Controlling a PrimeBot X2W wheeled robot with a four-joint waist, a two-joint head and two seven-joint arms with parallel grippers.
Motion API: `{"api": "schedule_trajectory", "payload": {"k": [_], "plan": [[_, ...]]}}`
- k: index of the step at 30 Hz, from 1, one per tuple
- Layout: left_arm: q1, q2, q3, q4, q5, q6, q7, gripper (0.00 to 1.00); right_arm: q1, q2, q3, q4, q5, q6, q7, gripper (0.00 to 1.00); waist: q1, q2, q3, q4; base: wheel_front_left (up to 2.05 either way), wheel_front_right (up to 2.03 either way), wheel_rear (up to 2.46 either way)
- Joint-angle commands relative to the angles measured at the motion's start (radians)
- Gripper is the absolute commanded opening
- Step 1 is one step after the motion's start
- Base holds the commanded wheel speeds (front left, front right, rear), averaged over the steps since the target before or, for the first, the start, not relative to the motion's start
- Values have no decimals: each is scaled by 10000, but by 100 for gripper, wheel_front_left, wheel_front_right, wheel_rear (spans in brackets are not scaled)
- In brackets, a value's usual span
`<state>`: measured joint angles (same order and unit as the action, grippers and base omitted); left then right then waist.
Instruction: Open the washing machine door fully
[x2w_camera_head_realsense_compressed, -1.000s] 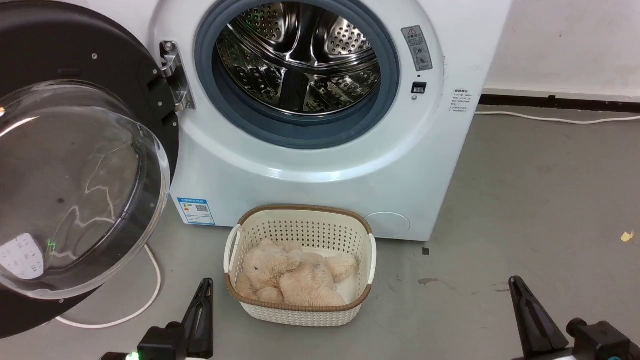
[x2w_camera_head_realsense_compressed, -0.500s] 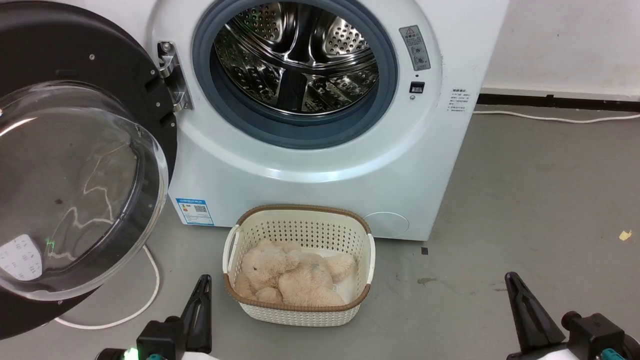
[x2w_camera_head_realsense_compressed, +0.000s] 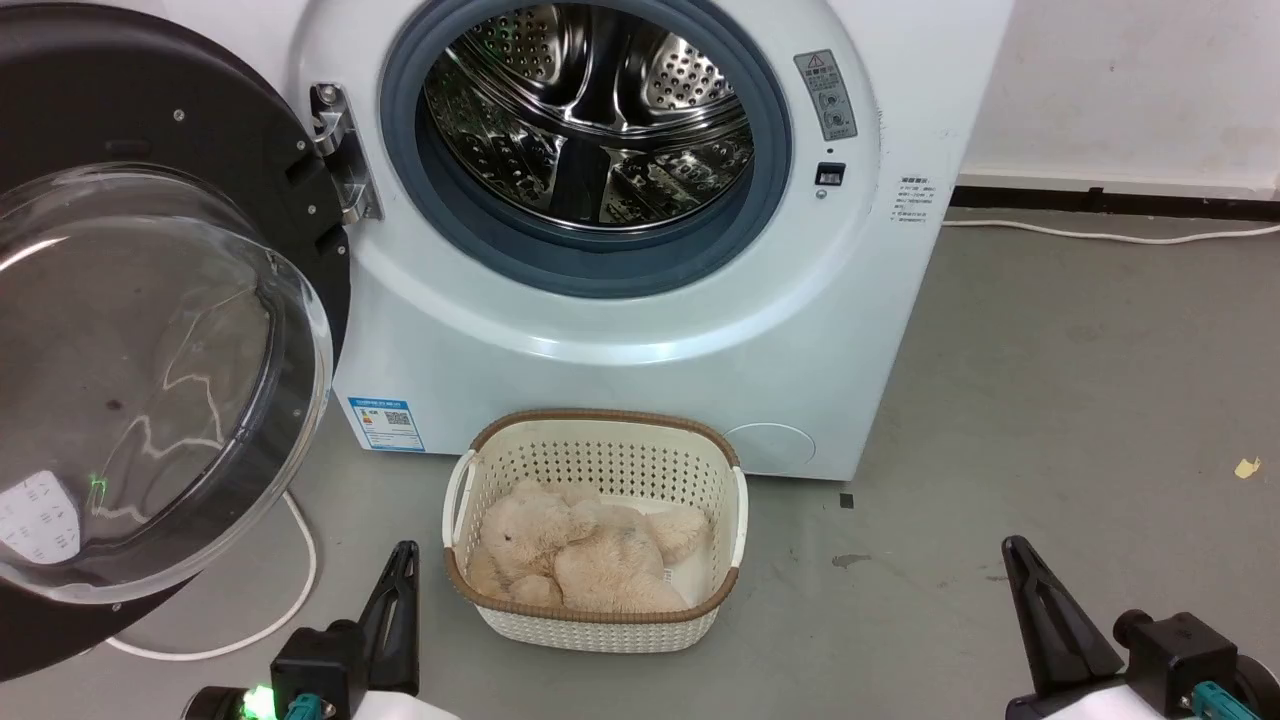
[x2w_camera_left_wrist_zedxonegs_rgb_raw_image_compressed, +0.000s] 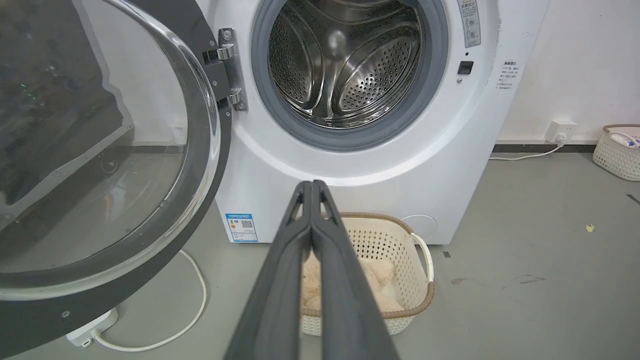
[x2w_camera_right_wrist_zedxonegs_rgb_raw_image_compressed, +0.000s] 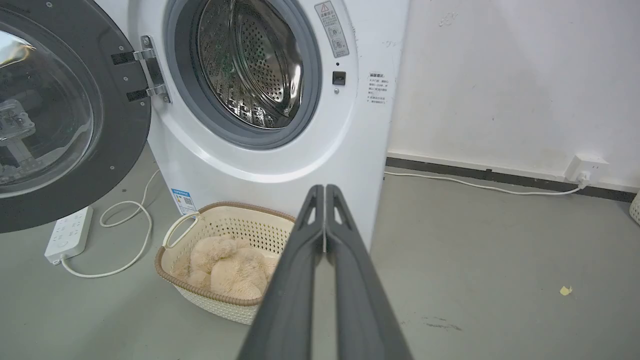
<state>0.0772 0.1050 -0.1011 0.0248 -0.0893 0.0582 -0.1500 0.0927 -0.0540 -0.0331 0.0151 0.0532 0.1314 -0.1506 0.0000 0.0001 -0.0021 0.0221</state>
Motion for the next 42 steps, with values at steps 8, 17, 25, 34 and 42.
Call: {"api": "schedule_trajectory", "payload": {"k": [8,17,25,34,42], "plan": [[-225,-110,170,-63,166,-123,209,0,-249,19,50,-58,-132,-4,209,0,0,-1,3,-27,0,0,0],[-303,-173,290,-89,269,-188,392,0,-346,21,90,-71,-189,-4,393,0,0,-1,5,-54,0,0,0],[-373,-228,397,-113,362,-246,557,0,-432,24,125,-83,-240,-5,558,0,0,-1,8,-79,0,0,0],[-451,-291,517,-139,466,-312,741,0,-528,26,165,-96,-297,-5,743,0,0,-1,10,-107,0,0,0],[-520,-346,623,-163,557,-370,904,0,-614,29,201,-108,-347,-6,907,0,0,-1,13,-131,0,0,0]]}}
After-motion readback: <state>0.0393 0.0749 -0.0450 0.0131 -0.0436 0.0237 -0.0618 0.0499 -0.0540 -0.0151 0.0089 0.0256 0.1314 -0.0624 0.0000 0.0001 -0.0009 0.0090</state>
